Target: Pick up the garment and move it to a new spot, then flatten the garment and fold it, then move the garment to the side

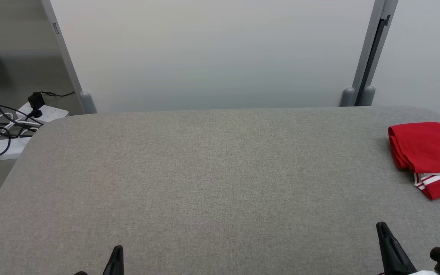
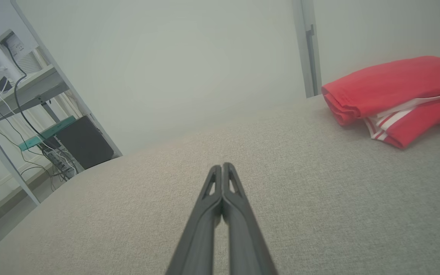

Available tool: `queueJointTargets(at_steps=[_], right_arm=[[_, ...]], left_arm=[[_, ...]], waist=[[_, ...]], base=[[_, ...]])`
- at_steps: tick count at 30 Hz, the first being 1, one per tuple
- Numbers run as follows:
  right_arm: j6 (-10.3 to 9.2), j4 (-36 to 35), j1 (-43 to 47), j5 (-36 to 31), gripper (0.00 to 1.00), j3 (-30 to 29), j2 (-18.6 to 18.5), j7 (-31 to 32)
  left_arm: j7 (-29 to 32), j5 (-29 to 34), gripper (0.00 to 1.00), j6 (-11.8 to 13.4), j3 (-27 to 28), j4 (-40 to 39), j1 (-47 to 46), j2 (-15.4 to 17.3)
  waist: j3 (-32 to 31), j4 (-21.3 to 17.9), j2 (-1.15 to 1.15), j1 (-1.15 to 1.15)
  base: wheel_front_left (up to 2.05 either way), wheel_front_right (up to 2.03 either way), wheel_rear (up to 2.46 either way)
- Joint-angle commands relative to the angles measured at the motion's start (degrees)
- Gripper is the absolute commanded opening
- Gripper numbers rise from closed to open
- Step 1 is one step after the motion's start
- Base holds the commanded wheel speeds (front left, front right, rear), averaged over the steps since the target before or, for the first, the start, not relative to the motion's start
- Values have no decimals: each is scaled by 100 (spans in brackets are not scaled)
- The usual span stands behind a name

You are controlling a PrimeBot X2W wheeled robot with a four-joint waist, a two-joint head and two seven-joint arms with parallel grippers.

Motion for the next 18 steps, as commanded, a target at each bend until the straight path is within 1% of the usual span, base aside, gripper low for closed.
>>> queueJointTargets(at_steps=[1,18], right_arm=[[8,-120,-266,148,0,-40,-32,35],[10,-65,-438,1203,0,-225,42,331]], left_arm=[[12,-140,0,-53,88,-138,-336,9],[313,-1290,0,-198,275,-99,-557,15]], waist=[[6,0,0,-2],[130,2,0,-2]], base=[[0,0,0],[0,0,0]])
